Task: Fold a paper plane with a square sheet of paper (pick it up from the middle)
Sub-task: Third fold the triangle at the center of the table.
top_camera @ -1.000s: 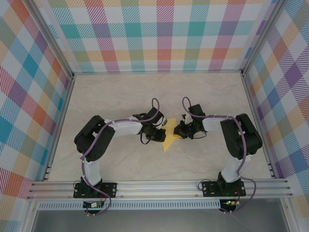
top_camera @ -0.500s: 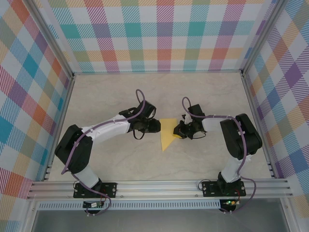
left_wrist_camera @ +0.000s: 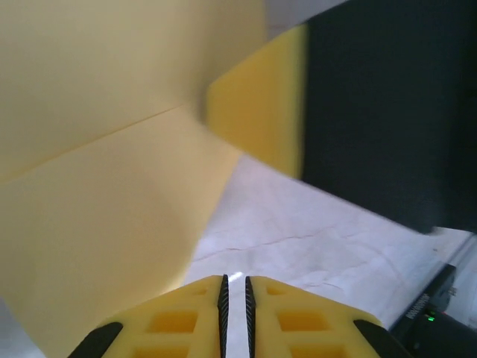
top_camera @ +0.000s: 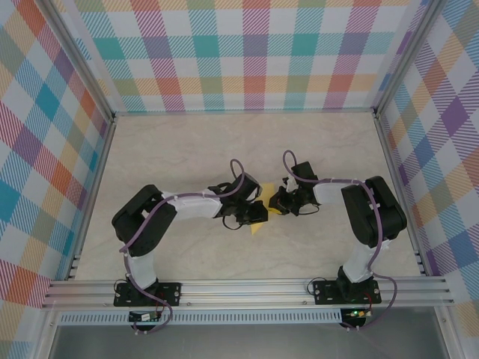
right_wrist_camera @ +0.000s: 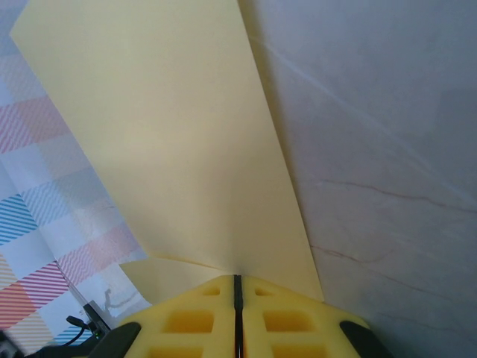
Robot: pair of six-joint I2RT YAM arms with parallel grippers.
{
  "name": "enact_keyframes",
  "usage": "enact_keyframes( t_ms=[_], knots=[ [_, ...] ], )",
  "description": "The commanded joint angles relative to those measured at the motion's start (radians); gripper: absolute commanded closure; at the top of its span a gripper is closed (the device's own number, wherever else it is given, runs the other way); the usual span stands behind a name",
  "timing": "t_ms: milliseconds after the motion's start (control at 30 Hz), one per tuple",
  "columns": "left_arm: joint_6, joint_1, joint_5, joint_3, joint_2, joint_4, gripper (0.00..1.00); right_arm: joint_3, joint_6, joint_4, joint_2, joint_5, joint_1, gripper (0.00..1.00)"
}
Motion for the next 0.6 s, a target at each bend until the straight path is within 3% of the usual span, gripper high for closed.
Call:
enact_keyframes(
  t_ms=[0,300,567],
  knots=[
    [-0.031,-0.002,0.015,-0.015,0.009,0.062,0.84,-0.022,0.006,-0.046,0.017,0.077,0.006,0.91],
    [-0.054,-0.002,0.01,-0.114,0.002,0.096,0.85,-0.021,0.005,-0.053,0.02,0.087,0.005,0.9],
    [-0.019,-0.005,0.038,-0.19,-0.048,0.023,0.87,-0.025,-0.005,-0.072,0.02,0.105,0.005,0.9]
  ],
)
